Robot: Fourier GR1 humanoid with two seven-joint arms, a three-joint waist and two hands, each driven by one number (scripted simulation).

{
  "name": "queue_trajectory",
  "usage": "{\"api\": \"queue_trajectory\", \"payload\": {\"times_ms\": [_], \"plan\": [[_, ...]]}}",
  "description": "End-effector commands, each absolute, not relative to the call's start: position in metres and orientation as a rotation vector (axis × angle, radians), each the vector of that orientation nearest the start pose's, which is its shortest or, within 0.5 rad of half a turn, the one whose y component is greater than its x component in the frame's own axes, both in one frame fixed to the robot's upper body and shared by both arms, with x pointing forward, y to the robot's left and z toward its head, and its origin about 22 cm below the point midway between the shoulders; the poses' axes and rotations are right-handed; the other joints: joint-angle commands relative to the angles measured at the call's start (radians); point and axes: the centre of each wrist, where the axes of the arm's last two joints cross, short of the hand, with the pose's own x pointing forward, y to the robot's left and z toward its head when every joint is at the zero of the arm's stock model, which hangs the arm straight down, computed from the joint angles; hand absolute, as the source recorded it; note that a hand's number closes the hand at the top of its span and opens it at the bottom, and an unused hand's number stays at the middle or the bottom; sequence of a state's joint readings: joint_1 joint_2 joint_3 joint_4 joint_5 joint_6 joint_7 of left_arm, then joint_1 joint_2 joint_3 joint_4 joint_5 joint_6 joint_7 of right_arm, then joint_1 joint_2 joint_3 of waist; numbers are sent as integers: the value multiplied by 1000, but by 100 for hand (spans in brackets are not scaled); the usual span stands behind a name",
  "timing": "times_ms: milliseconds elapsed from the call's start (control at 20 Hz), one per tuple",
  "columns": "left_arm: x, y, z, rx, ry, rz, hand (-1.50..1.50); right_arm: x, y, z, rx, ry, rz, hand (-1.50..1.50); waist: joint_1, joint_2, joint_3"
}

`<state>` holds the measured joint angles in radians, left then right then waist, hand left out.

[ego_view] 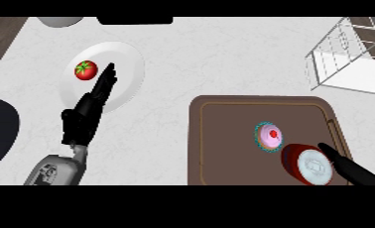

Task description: Pick the cupcake from the tray and place it in the tiered shelf

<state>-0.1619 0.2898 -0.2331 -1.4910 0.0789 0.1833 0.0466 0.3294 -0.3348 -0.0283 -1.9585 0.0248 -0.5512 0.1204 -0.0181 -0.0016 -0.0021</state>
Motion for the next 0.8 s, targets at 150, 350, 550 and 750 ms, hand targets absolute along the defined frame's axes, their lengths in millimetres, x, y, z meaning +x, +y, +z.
{"api": "queue_trajectory", "payload": {"times_ms": [150, 350, 550, 750], "plan": [[286, 239, 31, 102, -1571, -254, 0, 155, -294, 130, -753, -1432, -20, -150, 21, 3, -2], [278, 232, 5, 101, -1574, -269, 0, 158, -285, 148, -754, -1275, 162, -150, 34, 7, -3], [286, 208, 13, 86, -1581, -276, 0, 152, -276, 172, -788, -1110, 395, -150, 29, 7, -3], [286, 226, 20, 101, -1581, -271, 0, 163, -263, 193, -855, -987, 464, -150, 48, 7, -2]]}}
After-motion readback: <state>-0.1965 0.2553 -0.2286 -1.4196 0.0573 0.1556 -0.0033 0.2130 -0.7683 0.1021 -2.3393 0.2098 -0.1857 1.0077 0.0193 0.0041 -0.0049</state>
